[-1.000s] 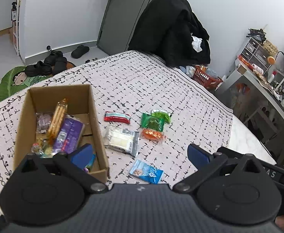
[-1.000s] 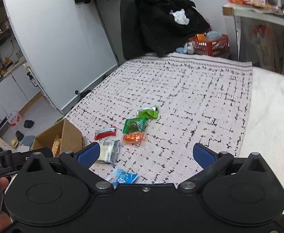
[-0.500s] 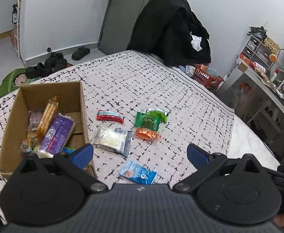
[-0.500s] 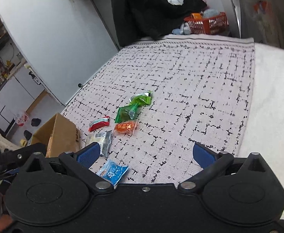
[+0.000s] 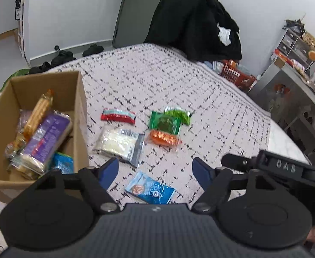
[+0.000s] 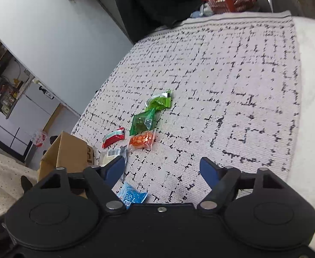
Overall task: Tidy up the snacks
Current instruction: 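Move both open grippers back toward the remaining snacks on the bed, then grasp the blue packet with the left gripper while the right grasps the orange candy packet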
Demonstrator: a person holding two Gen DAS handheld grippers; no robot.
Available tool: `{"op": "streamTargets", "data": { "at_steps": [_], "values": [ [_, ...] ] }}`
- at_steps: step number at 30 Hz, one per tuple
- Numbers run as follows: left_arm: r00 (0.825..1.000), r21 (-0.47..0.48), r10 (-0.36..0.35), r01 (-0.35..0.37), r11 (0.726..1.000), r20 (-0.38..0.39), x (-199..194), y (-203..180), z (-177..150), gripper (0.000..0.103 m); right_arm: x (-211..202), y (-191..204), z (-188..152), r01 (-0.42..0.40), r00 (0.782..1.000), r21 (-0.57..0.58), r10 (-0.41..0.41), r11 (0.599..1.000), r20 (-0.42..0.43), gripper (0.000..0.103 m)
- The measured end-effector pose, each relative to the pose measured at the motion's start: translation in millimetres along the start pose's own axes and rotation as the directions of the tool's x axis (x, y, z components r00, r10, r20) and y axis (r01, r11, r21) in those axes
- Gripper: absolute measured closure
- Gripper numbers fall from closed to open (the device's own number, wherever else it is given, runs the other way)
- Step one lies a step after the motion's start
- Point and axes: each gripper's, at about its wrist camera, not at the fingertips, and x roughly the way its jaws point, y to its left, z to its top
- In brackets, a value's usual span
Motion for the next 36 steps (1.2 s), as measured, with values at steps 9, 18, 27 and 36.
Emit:
{"op": "streamTargets", "data": {
  "at_steps": [9,18,27,36],
  "values": [
    [0.995,0.024,0.036,-0.033,0.999,-0.098,37.6,-5.7,-20.2,0.029,20.2,-6.6,3.7,-0.028,0.998,0.008,0.029,1.000,-0.054,0.030],
    [0.980,0.009,0.091,-0.091,0.996,-0.179,73.3,-5.9,-29.3,0.028,34.0,-7.3,3.2,-0.049,0.994,0.000,0.048,0.999,-0.102,0.032],
    [0.975,0.032,0.138,-0.134,0.990,-0.173,87.1,-10.2,-35.1,0.035,46.5,-8.5,4.6,-0.039,0.991,-0.011,0.038,0.999,-0.132,0.032],
    [0.977,0.017,0.134,-0.133,0.991,-0.167,87.0,-6.5,-28.2,0.066,60.8,-3.8,7.2,-0.037,0.988,-0.054,0.029,0.998,-0.151,0.032]
  ]
}}
